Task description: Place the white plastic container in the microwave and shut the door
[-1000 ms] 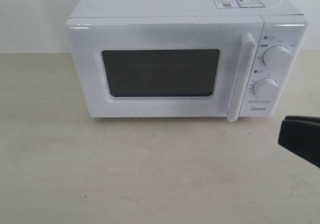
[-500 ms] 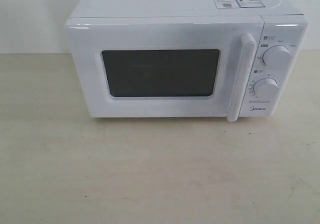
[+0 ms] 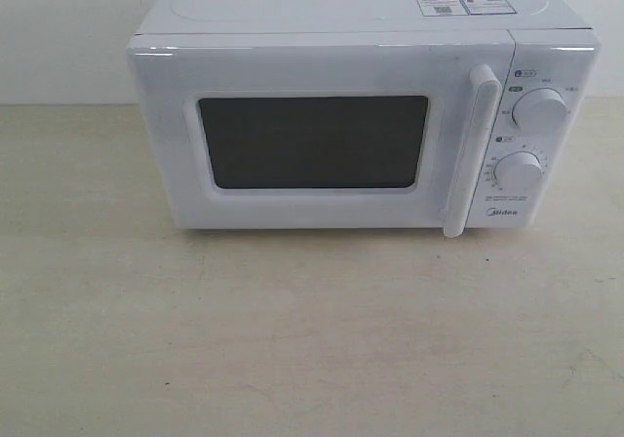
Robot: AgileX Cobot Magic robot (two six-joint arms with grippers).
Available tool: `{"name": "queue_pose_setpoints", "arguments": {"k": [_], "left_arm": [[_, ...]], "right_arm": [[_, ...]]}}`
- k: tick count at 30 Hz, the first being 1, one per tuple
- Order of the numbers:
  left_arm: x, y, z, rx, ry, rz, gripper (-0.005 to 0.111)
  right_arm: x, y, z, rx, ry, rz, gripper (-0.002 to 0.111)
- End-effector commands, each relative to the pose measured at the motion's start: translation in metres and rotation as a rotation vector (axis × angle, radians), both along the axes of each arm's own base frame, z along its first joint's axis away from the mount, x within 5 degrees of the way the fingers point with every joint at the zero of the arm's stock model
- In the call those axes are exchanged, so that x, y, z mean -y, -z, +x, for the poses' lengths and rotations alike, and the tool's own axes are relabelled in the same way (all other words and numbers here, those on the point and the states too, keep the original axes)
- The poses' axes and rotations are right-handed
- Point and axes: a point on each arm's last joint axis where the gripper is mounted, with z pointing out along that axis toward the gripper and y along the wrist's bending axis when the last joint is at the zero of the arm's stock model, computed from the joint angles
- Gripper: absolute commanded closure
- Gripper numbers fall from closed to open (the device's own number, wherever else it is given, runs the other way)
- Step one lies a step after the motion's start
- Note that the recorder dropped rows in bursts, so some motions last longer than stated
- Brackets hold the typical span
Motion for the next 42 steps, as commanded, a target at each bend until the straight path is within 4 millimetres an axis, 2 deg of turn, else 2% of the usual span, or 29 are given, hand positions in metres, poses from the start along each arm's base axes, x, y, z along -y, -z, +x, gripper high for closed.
{"name": "queue_pose_setpoints", "arguments": {"k": [1, 13, 17, 23, 30, 42], "left_arm": [[0.000, 0.001, 0.000, 0.001, 0.007, 0.007, 0.102], [0.000, 0.001, 0.000, 0.001, 0.007, 0.007, 0.102], [0.000, 0.001, 0.000, 0.001, 0.007, 0.007, 0.102], [0.000, 0.001, 0.000, 0.001, 0.007, 0.007, 0.102], [0.000, 0.001, 0.000, 0.001, 0.007, 0.007, 0.102], [0.000, 0.001, 0.000, 0.001, 0.007, 0.007, 0.102]], "right_arm": [[0.001, 0.013, 0.002, -0.030, 0.017, 0.004, 0.108], [0.000, 0.014, 0.002, -0.030, -0.011, 0.082, 0.108], [-0.005, 0.023, 0.003, -0.140, -0.051, -0.020, 0.108], [-0.004, 0.030, 0.003, -0.216, -0.042, -0.006, 0.108], [-0.005, 0.049, 0.000, -0.428, -0.048, 0.000, 0.108], [-0.005, 0.050, -0.001, -0.442, -0.050, 0.011, 0.108]]}}
